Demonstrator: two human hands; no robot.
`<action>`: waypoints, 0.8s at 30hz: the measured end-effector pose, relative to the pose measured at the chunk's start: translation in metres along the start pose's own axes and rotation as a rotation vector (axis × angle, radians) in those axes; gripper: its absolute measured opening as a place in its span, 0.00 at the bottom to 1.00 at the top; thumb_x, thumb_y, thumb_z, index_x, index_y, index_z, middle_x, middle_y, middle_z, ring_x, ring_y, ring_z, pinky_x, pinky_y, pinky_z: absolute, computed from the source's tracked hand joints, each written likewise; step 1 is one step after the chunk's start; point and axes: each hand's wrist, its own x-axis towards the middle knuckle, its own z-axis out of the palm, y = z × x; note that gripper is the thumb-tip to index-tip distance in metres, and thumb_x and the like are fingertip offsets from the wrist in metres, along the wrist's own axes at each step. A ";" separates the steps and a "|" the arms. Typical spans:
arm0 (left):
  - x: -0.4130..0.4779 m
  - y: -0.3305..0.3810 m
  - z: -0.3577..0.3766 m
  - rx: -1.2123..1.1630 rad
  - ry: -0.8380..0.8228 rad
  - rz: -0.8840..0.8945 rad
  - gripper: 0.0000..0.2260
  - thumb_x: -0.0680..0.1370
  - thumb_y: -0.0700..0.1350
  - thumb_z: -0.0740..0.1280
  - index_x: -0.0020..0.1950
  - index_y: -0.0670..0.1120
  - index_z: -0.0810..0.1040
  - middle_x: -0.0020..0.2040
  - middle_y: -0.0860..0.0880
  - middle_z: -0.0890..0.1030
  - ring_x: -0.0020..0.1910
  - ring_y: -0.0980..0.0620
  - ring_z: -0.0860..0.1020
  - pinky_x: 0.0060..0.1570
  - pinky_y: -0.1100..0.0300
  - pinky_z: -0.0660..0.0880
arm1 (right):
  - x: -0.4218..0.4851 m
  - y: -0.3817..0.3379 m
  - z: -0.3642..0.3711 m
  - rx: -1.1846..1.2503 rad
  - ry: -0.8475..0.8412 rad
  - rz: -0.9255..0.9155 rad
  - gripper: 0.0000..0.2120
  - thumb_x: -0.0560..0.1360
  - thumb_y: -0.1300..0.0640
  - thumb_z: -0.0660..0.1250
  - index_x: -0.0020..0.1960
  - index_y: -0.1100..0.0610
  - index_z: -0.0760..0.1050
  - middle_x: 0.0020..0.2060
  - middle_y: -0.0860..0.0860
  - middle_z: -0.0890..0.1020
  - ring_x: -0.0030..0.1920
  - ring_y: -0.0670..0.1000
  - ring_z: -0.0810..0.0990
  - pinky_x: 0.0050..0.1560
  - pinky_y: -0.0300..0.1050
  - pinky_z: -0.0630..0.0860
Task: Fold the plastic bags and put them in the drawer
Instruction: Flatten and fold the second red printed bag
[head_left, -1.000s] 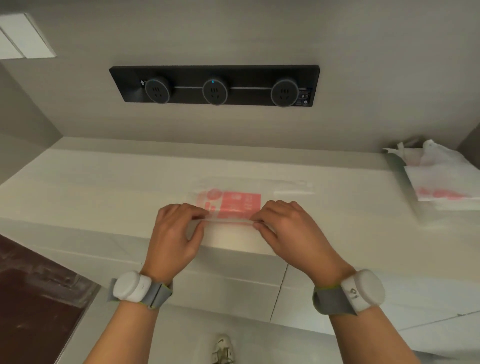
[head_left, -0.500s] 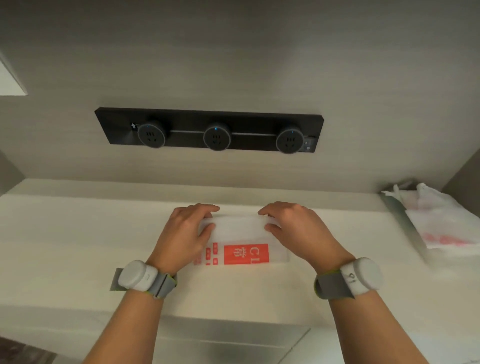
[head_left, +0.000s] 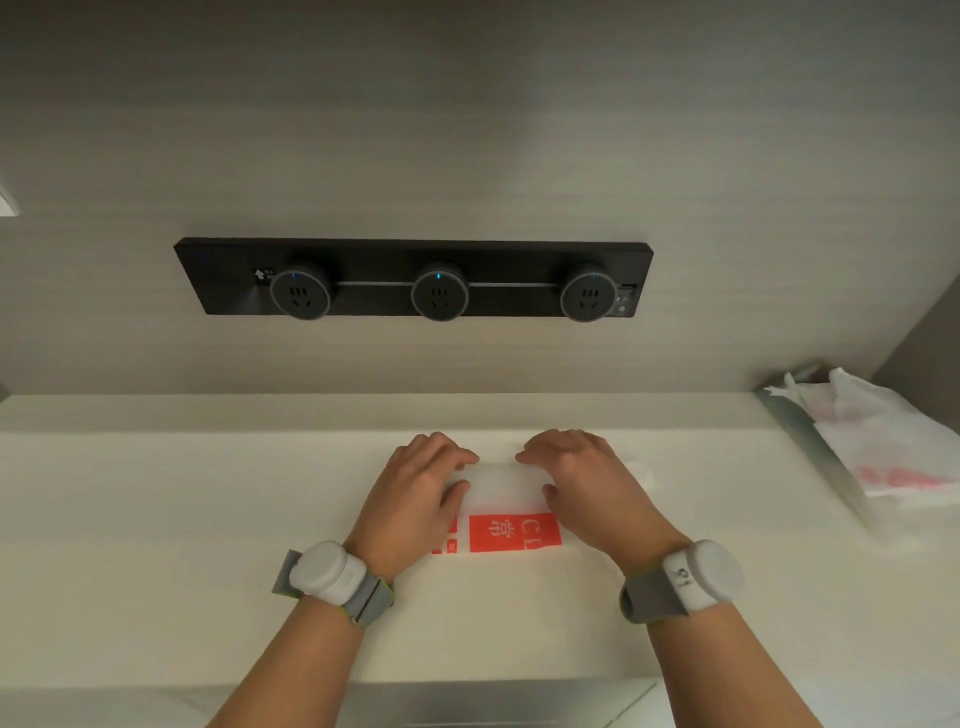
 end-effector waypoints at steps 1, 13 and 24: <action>-0.002 0.009 0.001 -0.024 0.003 0.013 0.10 0.77 0.43 0.68 0.58 0.49 0.79 0.48 0.54 0.76 0.48 0.53 0.75 0.52 0.59 0.69 | -0.001 -0.001 0.002 0.020 0.002 -0.003 0.24 0.73 0.65 0.65 0.66 0.50 0.77 0.63 0.46 0.78 0.63 0.51 0.75 0.68 0.46 0.66; -0.042 0.059 0.020 -0.103 -0.063 0.069 0.07 0.79 0.45 0.65 0.56 0.50 0.79 0.48 0.53 0.79 0.47 0.52 0.77 0.50 0.56 0.72 | -0.038 0.005 0.007 0.039 0.047 0.107 0.11 0.76 0.55 0.66 0.57 0.51 0.81 0.56 0.48 0.79 0.55 0.54 0.78 0.52 0.49 0.73; -0.059 0.067 0.019 0.101 0.056 -0.073 0.07 0.79 0.42 0.64 0.54 0.44 0.80 0.50 0.49 0.79 0.48 0.46 0.76 0.49 0.52 0.72 | -0.096 0.011 0.001 0.147 0.076 0.105 0.09 0.77 0.56 0.67 0.55 0.53 0.83 0.49 0.50 0.79 0.47 0.54 0.79 0.47 0.47 0.76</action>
